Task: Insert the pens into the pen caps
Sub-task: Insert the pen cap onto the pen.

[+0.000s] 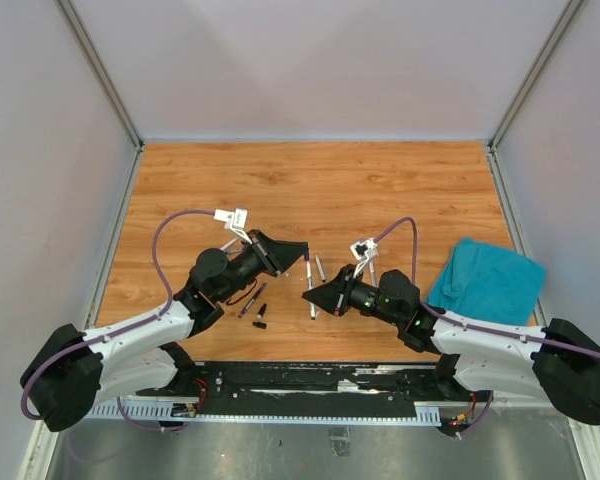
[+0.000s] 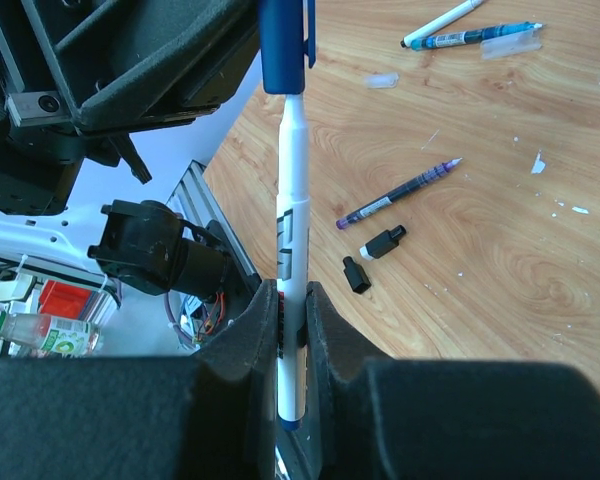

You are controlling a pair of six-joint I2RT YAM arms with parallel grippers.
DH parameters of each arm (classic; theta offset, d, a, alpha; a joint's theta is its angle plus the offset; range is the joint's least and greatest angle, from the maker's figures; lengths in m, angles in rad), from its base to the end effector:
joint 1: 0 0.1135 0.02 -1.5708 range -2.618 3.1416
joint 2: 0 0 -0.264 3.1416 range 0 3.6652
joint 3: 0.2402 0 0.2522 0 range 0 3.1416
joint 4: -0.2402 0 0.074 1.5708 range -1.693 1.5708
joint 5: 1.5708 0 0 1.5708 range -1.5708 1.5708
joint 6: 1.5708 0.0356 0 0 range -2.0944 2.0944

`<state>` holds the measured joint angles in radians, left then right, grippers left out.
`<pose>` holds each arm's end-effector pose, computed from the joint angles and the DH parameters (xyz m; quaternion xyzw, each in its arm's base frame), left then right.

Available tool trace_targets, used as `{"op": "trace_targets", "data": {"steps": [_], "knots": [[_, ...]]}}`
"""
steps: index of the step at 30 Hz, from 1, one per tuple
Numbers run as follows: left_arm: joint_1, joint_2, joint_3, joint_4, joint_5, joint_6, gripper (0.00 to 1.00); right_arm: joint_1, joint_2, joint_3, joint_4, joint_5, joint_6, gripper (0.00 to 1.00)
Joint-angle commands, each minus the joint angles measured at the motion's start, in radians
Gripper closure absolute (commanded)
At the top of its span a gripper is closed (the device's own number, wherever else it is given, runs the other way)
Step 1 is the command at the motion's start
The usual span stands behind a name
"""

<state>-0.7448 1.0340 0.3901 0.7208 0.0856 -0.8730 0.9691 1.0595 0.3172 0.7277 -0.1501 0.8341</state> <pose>0.1641 -0.1555 0.2497 -0.0121 0.6794 -0.5505 0.4850 0.1208 0.1853 0.2208 -0.1004 0.7051 0.5821 0.3923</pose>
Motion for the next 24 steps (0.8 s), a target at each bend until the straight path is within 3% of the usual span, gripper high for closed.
{"op": "trace_targets", "data": {"steps": [1,13,24], "knots": [[-0.020,-0.003,-0.029,0.023,0.013,0.001,1.00,0.016,-0.008,0.039,0.039,0.033,-0.022,0.99],[-0.024,0.036,-0.041,0.059,0.023,-0.007,1.00,0.015,-0.020,0.043,0.038,0.029,-0.035,1.00],[-0.030,-0.017,-0.048,0.012,0.015,0.000,0.99,0.010,-0.039,0.049,0.001,0.118,-0.061,1.00]]}}
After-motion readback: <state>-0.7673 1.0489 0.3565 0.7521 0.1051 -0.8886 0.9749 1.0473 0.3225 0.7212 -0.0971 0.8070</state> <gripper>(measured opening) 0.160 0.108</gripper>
